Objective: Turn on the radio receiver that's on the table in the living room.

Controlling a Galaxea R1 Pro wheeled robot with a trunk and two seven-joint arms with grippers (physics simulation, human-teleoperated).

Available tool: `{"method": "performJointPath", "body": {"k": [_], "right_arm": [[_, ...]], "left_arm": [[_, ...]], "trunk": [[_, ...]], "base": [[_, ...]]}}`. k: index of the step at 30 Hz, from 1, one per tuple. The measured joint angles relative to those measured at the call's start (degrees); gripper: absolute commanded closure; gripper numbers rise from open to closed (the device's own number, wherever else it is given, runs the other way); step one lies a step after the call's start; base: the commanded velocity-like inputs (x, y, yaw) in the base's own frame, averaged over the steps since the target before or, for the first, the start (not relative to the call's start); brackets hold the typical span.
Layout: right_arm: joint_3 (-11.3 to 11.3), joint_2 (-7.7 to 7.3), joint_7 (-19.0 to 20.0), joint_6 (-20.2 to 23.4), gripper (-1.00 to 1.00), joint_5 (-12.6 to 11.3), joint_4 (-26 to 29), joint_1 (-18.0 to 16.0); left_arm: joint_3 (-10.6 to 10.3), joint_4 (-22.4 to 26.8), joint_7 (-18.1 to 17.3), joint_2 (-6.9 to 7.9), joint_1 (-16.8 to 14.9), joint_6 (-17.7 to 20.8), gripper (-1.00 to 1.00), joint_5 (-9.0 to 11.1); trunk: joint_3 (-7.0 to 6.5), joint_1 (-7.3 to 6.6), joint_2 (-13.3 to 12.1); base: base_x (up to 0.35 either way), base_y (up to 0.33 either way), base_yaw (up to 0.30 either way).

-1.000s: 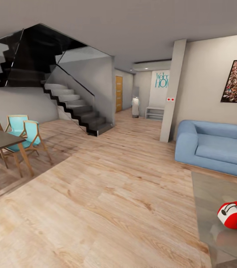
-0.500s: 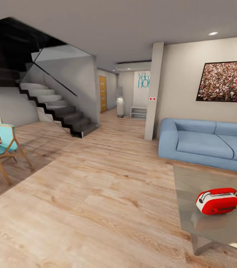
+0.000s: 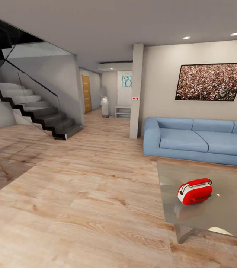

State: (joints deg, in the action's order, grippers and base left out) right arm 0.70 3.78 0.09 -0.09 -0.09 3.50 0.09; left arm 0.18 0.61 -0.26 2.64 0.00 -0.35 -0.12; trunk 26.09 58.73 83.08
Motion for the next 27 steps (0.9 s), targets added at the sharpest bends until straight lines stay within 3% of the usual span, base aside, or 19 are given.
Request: {"method": "performJointPath", "body": {"k": [27], "right_arm": [[0.00, 0.00, 0.00, 0.00, -1.00, 0.00, -0.02, 0.00]], "left_arm": [[0.00, 0.00, 0.00, 0.00, 0.00, 0.00, -1.00, -0.04]], "trunk": [[0.00, 0.00, 0.00]], "base": [[0.000, 0.000, -0.267]]}}
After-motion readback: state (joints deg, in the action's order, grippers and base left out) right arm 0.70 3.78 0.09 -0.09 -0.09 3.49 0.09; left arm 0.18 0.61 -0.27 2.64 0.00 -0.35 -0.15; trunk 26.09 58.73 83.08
